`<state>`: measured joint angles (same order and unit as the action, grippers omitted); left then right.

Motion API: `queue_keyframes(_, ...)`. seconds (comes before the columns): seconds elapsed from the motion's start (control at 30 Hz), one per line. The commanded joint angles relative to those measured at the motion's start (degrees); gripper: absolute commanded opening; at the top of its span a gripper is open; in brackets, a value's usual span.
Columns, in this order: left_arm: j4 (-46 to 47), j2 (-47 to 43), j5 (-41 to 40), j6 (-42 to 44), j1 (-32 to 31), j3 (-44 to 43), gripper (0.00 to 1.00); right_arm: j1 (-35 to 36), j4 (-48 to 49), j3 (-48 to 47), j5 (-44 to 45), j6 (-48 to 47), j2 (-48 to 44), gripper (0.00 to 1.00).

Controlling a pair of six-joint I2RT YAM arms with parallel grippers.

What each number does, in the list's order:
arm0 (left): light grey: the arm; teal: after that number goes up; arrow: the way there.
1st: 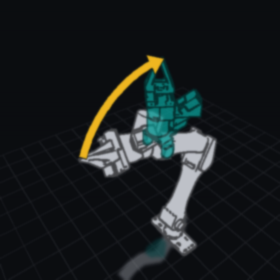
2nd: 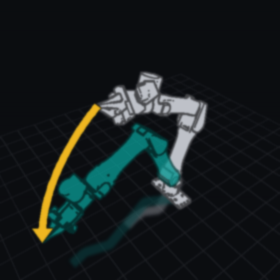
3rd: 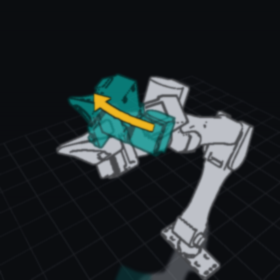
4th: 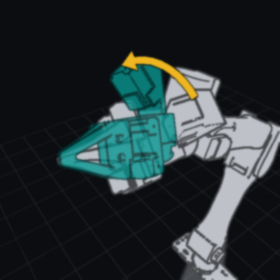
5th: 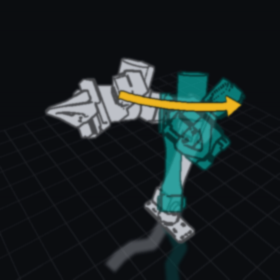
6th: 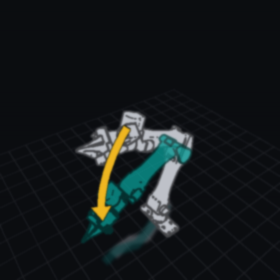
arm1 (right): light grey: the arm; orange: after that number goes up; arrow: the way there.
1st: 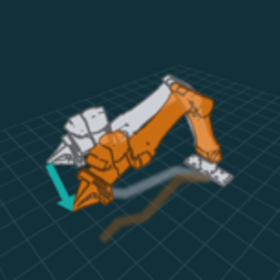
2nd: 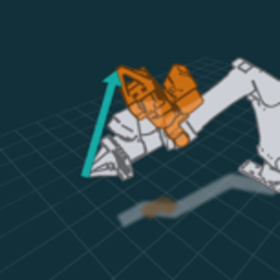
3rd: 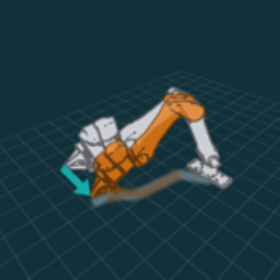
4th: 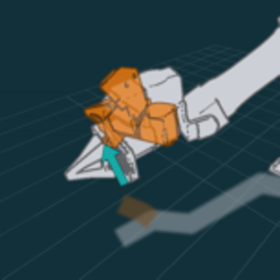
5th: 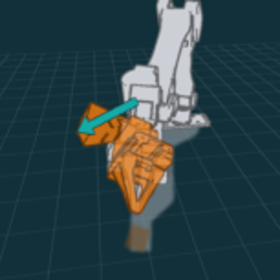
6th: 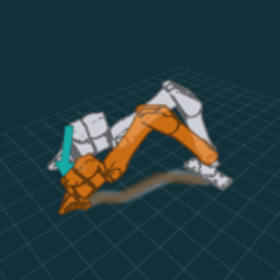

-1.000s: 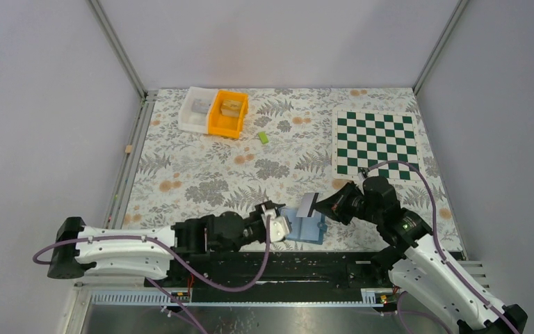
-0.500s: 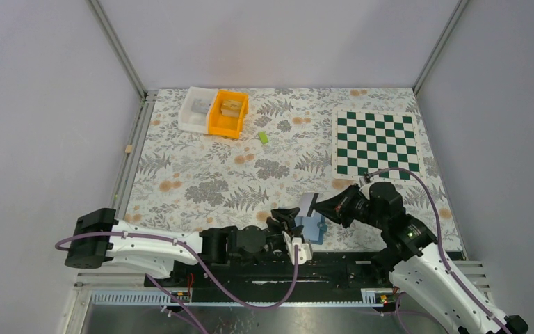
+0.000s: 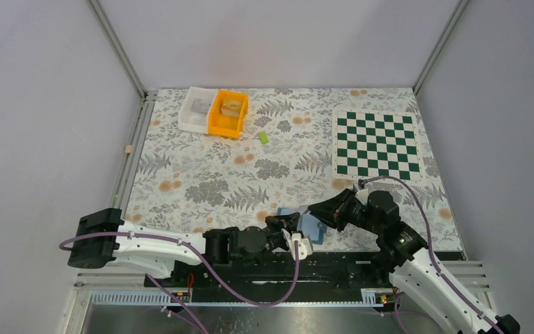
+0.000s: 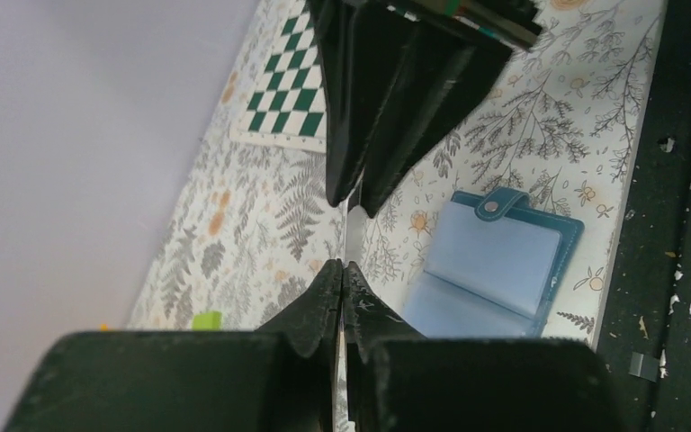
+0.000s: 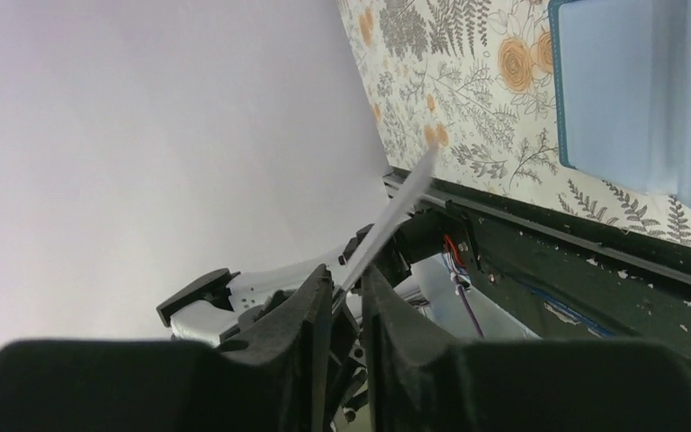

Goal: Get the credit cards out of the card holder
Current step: Place the credit card in the storage box.

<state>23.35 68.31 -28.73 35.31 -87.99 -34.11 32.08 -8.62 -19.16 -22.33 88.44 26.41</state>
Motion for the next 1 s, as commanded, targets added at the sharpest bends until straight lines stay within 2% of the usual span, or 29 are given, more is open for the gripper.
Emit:
queue_keyframes(0.0,-2.3,-2.5,-3.0,-8.9,2.3,-3.3,0.0,-0.2,13.4,3.5,-4.0,3.3,-1.6,0.3)
queue_keyframes(0.1,-7.4,-4.7,-1.6,-16.2,5.1,-5.1,0.0,-0.2,13.7,4.4,-3.1,2.5,-3.4,0.45)
queue_keyframes(0.23,-12.7,-8.1,3.0,-27.1,11.1,-6.2,0.0,-0.2,11.7,4.4,-2.1,-3.0,-6.1,0.54)
queue_keyframes(0.4,-20.6,-9.7,10.7,-40.8,18.7,-9.3,0.0,-0.2,10.6,3.1,-1.1,-18.9,-10.3,0.59)
queue_keyframes(0.53,-27.3,-10.4,16.2,-50.3,25.6,-12.3,0.0,-0.2,0.2,-2.3,1.3,-32.4,-11.5,0.61)
queue_keyframes(0.63,-33.6,-11.0,18.8,-56.8,33.1,-16.0,0.0,-0.2,-4.2,-4.7,2.0,-35.5,-11.6,0.61)
queue_keyframes(0.87,-45.8,-9.9,27.4,-59.7,53.2,-25.1,0.0,-0.2,-2.1,-3.1,1.2,-34.7,-10.0,0.61)
queue_keyframes(0.97,-48.4,-8.4,32.7,-59.6,60.4,-28.2,0.0,-0.2,-2.6,-3.8,-0.8,-36.1,-8.1,0.72)
